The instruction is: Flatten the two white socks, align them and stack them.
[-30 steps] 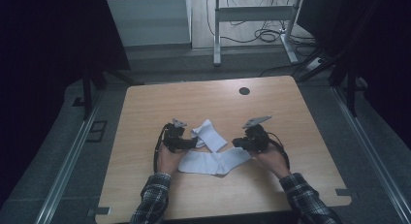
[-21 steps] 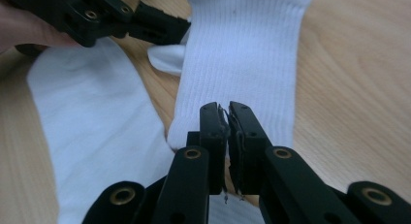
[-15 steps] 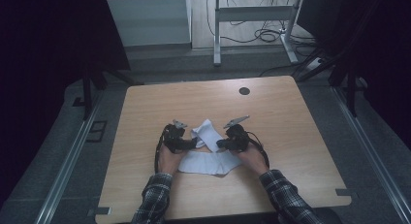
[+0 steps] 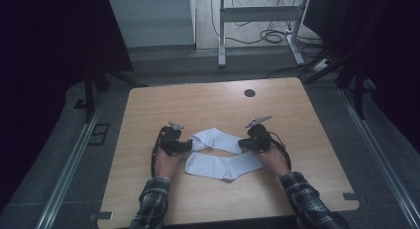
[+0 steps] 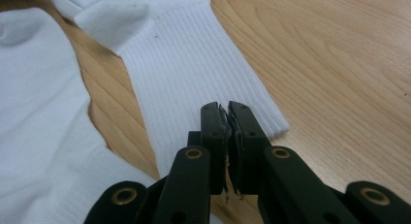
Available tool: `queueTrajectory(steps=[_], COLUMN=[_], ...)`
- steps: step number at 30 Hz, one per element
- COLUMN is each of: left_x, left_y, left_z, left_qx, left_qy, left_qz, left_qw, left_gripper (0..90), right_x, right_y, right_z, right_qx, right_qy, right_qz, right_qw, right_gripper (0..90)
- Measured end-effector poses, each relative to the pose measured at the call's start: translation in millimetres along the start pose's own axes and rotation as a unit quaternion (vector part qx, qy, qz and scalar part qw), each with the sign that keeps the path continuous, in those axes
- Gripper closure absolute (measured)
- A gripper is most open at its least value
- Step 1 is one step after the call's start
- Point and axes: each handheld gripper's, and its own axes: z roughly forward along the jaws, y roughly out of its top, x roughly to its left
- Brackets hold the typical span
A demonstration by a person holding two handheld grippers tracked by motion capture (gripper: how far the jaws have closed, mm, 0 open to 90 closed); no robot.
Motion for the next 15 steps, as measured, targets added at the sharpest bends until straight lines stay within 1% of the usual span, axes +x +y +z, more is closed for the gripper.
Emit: queueTrajectory(steps=[1, 2, 3, 4, 7, 10, 11, 12, 13, 15], left_x=[1.0, 1.2, 0.7, -0.6, -6.8, -9.4, -10.0, -10.4, -10.8, -11.8], left_y=[0.8, 1.7, 2.3, 2.8, 3.6, 4.2, 4.4, 4.5, 4.4, 4.8], left_z=[-0.9, -0.6, 0.0, 1.2, 6.2, 7.7, 7.9, 7.7, 7.6, 7.2], left_qx=[-0.003, -0.008, -0.009, -0.007, 0.004, -0.001, 0.000, 0.000, -0.002, -0.002], left_qy=[-0.015, -0.036, -0.045, -0.052, -0.056, -0.057, -0.057, -0.060, -0.066, -0.074], left_qz=[-0.002, -0.008, -0.009, -0.007, 0.009, 0.010, 0.014, 0.021, 0.027, 0.033], left_qw=[0.9999, 0.9993, 0.9989, 0.9986, 0.9984, 0.9983, 0.9983, 0.9980, 0.9975, 0.9967], left_gripper=[26.4, 31.3, 33.7, 33.8, 36.3, 36.5, 36.5, 38.0, 41.4, 47.2], right_x=[-1.0, -1.5, -1.8, -1.7, -0.1, 0.0, -0.4, -0.9, -1.4, -2.5], right_y=[-0.4, -0.7, -0.8, -0.6, 1.4, 3.0, 3.2, 3.1, 3.0, 1.9], right_z=[-0.5, -0.7, -0.8, -0.7, -1.3, -4.5, -5.6, -6.7, -7.8, -9.2], right_qx=[0.000, -0.001, -0.002, -0.002, -0.001, -0.007, -0.008, -0.009, -0.010, -0.013], right_qy=[0.000, 0.000, 0.000, 0.001, -0.004, -0.006, -0.006, -0.007, -0.009, -0.008], right_qz=[-0.002, -0.002, -0.003, -0.003, -0.008, -0.007, -0.007, -0.006, -0.005, 0.000], right_qw=[1.0000, 1.0000, 1.0000, 1.0000, 1.0000, 0.9999, 0.9999, 0.9999, 0.9999, 0.9999], right_gripper=[83.8, 83.4, 82.5, 81.9, 79.6, 77.5, 76.7, 75.2, 72.7, 68.4])
